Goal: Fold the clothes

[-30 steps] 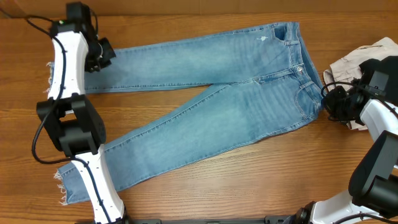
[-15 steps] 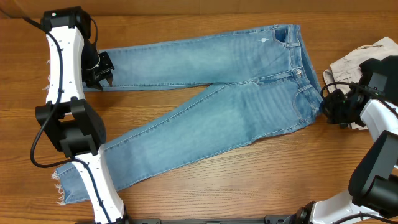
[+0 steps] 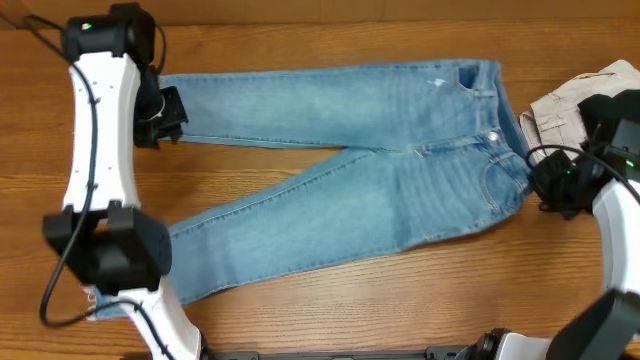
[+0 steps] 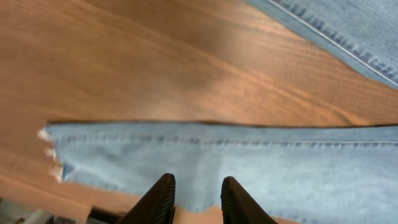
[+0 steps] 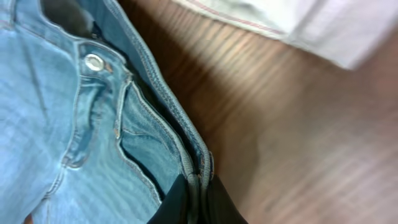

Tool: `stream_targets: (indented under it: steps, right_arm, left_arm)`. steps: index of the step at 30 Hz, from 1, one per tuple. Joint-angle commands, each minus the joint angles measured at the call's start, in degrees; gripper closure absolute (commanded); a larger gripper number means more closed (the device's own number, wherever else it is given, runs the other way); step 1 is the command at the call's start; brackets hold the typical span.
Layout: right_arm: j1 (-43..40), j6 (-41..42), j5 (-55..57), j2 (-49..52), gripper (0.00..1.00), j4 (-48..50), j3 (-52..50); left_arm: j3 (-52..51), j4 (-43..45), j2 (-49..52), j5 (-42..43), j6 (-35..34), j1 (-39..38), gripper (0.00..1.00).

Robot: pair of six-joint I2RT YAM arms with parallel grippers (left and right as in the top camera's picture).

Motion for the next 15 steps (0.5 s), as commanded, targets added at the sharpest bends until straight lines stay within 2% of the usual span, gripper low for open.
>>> stream_targets:
  steps: [1,9,15]
  right_arm:
    - [0.00,1.09,4.85,-3.37,0.96,-0.15,0.83]
    - [0.02,0.87,4.76,-3.58,0.96,-0.13,0.81]
    - [0.17,0.83,4.39,-3.58,0.96,-0.11,0.81]
  left_arm:
    - [-5.46,0.70,-5.11,-1.57,-1.03,0.13,0.72]
    - [-22.75,6.86,-18.78,-4.07,-4.85,0.13,0.70]
    - [-38.47,15.21,-32.54,-4.59,-11.26,1.14,0.65]
